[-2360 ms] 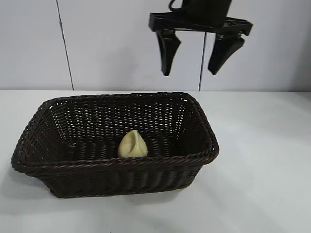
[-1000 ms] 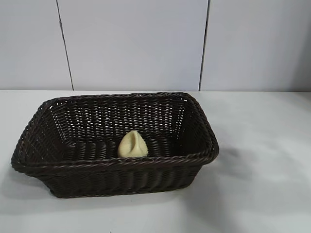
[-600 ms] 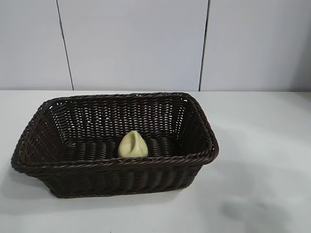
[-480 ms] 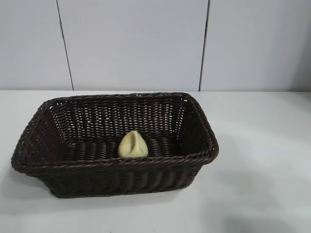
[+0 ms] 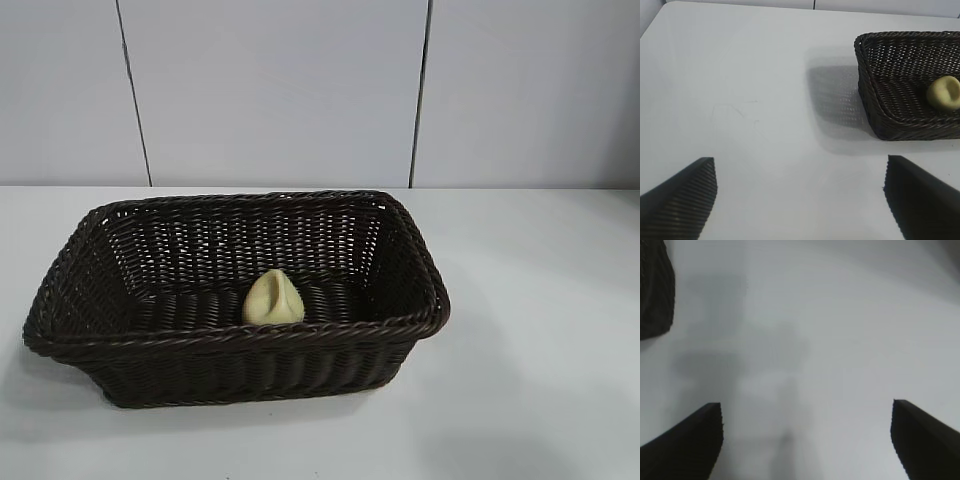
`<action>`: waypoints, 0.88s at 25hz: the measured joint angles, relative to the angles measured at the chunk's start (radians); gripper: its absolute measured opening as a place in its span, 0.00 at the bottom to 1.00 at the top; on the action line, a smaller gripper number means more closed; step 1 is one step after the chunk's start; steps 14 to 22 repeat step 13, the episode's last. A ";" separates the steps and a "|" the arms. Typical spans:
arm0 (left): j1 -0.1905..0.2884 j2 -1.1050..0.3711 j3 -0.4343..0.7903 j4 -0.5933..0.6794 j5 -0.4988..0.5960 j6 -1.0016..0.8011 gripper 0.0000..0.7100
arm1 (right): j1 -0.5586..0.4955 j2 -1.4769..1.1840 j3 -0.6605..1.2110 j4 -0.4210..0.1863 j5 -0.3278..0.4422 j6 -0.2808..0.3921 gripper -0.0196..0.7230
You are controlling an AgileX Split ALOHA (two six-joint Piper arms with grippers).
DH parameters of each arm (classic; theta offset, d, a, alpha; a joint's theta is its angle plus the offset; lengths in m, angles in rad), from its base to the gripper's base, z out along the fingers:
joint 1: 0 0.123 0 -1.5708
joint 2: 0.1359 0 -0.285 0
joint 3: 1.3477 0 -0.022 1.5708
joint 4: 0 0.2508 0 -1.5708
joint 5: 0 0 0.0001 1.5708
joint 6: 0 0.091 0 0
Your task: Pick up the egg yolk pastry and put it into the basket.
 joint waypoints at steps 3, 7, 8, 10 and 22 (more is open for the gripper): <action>0.000 0.000 0.000 0.000 0.000 0.000 0.93 | 0.000 -0.105 0.000 0.000 0.000 0.000 0.91; 0.000 0.000 0.000 0.000 0.000 0.000 0.93 | 0.000 -0.147 0.000 0.000 0.005 -0.002 0.91; 0.000 0.000 0.000 0.000 0.000 0.000 0.93 | 0.000 -0.148 0.000 0.000 0.005 -0.003 0.91; 0.000 0.000 0.000 0.000 0.000 0.000 0.93 | 0.000 -0.148 0.000 0.000 0.005 -0.003 0.91; 0.000 0.000 0.000 0.000 0.000 0.000 0.93 | 0.000 -0.148 0.000 0.000 0.007 -0.003 0.91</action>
